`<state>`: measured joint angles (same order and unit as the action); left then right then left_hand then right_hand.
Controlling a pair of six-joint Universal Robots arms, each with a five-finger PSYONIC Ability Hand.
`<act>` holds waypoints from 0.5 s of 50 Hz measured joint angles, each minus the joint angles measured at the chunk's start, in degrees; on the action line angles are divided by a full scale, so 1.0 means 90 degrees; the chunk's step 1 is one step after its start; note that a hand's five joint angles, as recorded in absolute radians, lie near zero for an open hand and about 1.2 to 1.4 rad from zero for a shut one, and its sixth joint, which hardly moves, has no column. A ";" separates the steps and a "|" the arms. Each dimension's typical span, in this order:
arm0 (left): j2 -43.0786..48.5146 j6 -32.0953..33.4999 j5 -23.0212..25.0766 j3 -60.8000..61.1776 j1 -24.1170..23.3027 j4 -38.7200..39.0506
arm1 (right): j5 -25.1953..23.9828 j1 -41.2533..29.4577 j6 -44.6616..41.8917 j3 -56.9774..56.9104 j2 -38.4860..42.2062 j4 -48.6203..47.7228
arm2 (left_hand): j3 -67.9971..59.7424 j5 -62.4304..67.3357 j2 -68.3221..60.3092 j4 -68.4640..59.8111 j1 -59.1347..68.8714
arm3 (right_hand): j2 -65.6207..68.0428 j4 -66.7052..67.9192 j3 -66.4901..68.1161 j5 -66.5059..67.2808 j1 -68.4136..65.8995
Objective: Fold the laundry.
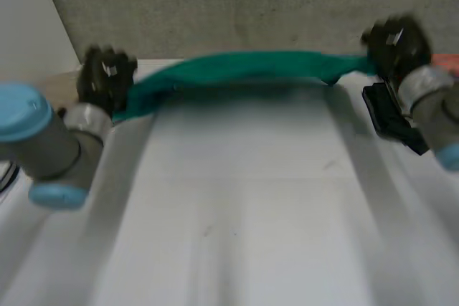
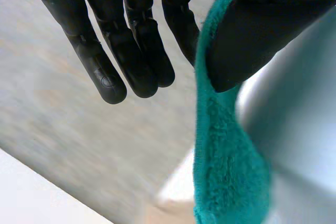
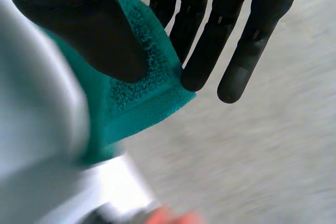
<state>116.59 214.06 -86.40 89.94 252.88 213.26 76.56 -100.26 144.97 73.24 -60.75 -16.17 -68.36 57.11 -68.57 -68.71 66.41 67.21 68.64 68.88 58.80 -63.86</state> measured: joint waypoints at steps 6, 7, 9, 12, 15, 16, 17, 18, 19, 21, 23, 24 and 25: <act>-0.0331 0.0041 0.0232 0.1385 -0.0106 -0.0039 | -0.0447 0.0175 -0.0212 0.1194 -0.0132 0.1002 | 0.0000 0.0000 -0.0001 0.0000 0.0000 | 0.0000 0.0000 -0.0001 -0.0001 0.0000; -0.0439 0.0052 0.0270 0.1570 -0.0119 -0.0073 | -0.0484 0.0240 -0.0279 0.1340 -0.0205 0.1184 | 0.0000 0.0000 -0.0001 0.0001 0.0000 | 0.0000 0.0000 -0.0001 -0.0001 0.0000; -0.0793 0.0092 0.0347 0.1990 -0.0144 -0.0226 | -0.0536 0.0443 -0.0545 0.1686 -0.0508 0.1714 | 0.0000 0.0000 -0.0001 0.0001 0.0000 | 0.0000 0.0000 -0.0001 -0.0001 0.0000; -0.1451 0.0191 0.0404 0.2448 -0.0147 -0.0734 | -0.0523 0.0754 -0.1105 0.2090 -0.1093 0.2543 | 0.0001 0.0000 -0.0001 0.0001 0.0000 | 0.0000 0.0000 -0.0001 0.0000 0.0000; -0.2142 0.0353 0.0425 0.2725 -0.0133 -0.1627 | -0.0476 0.1021 -0.1748 0.2399 -0.1668 0.3404 | 0.0000 0.0000 -0.0001 0.0001 0.0000 | 0.0000 0.0002 0.0000 0.0000 0.0000; -0.2374 0.0423 0.0429 0.2786 -0.0129 -0.2011 | -0.0458 0.1128 -0.2033 0.2511 -0.1901 0.3780 | 0.0000 0.0000 -0.0001 0.0000 0.0000 | 0.0000 0.0000 -0.0001 -0.0001 0.0000; -0.2651 0.0526 0.0430 0.2829 -0.0123 -0.2562 | -0.0449 0.1233 -0.2314 0.2615 -0.2126 0.4161 | 0.0000 0.0000 -0.0001 0.0000 0.0000 | 0.0000 0.0000 -0.0001 -0.0001 0.0000; -0.2816 0.0602 0.0432 0.2842 -0.0121 -0.2962 | -0.0447 0.1335 -0.2579 0.2706 -0.2333 0.4517 | 0.0000 0.0000 -0.0001 0.0000 0.0000 | 0.0000 0.0000 -0.0001 -0.0001 0.0000; -0.2929 0.0661 0.0432 0.2844 -0.0120 -0.3271 | -0.0451 0.1398 -0.2732 0.2759 -0.2456 0.4731 | 0.0000 0.0000 -0.0001 0.0000 0.0000 | 0.0000 0.0000 -0.0001 -0.0001 0.0000; -0.3176 0.0833 0.0439 0.2805 -0.0120 -0.4106 | -0.0474 0.1561 -0.3084 0.2866 -0.2744 0.5223 | 0.0000 0.0000 -0.0001 -0.0001 0.0000 | 0.0000 0.0001 -0.0001 -0.0001 0.0000; -0.3262 0.0985 0.0447 0.2688 -0.0124 -0.4703 | -0.0522 0.1694 -0.3301 0.2935 -0.2956 0.5537 | 0.0000 0.0000 -0.0001 -0.0001 0.0000 | 0.0000 0.0000 -0.0001 -0.0001 0.0000; -0.3245 0.1035 0.0450 0.2623 -0.0126 -0.4848 | -0.0542 0.1726 -0.3323 0.2947 -0.3001 0.5573 | 0.0000 0.0000 -0.0002 -0.0001 0.0000 | 0.0000 0.0000 -0.0001 -0.0001 0.0000; -0.3181 0.1089 0.0452 0.2532 -0.0129 -0.4945 | -0.0567 0.1749 -0.3302 0.2952 -0.3021 0.5556 | 0.0000 0.0000 -0.0002 -0.0001 0.0000 | 0.0000 0.0000 0.0000 0.0000 0.0000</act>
<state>87.97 223.86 -82.33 112.73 251.71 168.75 71.46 -84.53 115.26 99.82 -87.94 33.83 -68.36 57.11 -68.58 -68.72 66.41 67.21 68.64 68.88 58.80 -63.86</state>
